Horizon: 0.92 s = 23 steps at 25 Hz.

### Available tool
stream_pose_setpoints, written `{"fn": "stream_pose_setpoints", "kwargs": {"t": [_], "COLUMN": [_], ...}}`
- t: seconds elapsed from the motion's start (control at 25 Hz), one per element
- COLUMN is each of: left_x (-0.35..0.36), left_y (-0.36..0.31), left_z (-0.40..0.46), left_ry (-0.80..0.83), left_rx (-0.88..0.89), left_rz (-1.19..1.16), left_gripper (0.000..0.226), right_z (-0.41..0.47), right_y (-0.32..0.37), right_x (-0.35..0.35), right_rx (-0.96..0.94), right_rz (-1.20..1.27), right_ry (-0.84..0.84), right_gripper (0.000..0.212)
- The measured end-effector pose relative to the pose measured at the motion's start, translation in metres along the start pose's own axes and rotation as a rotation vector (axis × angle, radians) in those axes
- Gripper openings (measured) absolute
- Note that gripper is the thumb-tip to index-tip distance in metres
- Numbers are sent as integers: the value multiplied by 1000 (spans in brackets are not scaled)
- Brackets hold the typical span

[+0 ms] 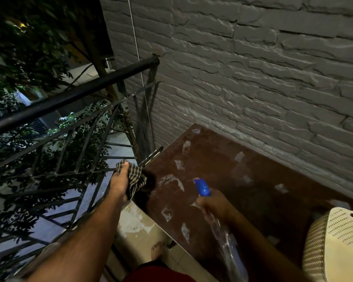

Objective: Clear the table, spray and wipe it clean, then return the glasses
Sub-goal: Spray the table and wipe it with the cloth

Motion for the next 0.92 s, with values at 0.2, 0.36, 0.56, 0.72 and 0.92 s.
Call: {"fn": "stream_pose_setpoints", "kwargs": {"t": [0.2, 0.36, 0.56, 0.72, 0.92], "left_x": [2, 6, 25, 61, 104], "left_y": [-2, -8, -13, -16, -24], "left_z": [0, 1, 5, 19, 42], "left_ry": [3, 21, 54, 120, 180], "left_rx": [17, 27, 37, 37, 47], "left_rz": [38, 67, 97, 136, 214], "left_gripper": [60, 71, 52, 65, 71], "right_z": [11, 21, 26, 33, 54], "right_y": [20, 50, 91, 110, 113], "right_x": [-26, -56, -109, -146, -157], "right_rx": [-53, -123, -202, -216, -129], "right_rz": [18, 49, 184, 173, 121], "right_ry": [-223, -381, -594, -681, -752], "right_gripper": [11, 9, 8, 10, 14]}}
Point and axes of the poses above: each hand's wrist, its own z-axis towards the middle knuckle, its own x-axis out of the palm, y = z × x, the point moved 7 cm from there along z, towards the middle knuckle, and after that the axes turned 11 degrees about -y, right-handed, at the moved point
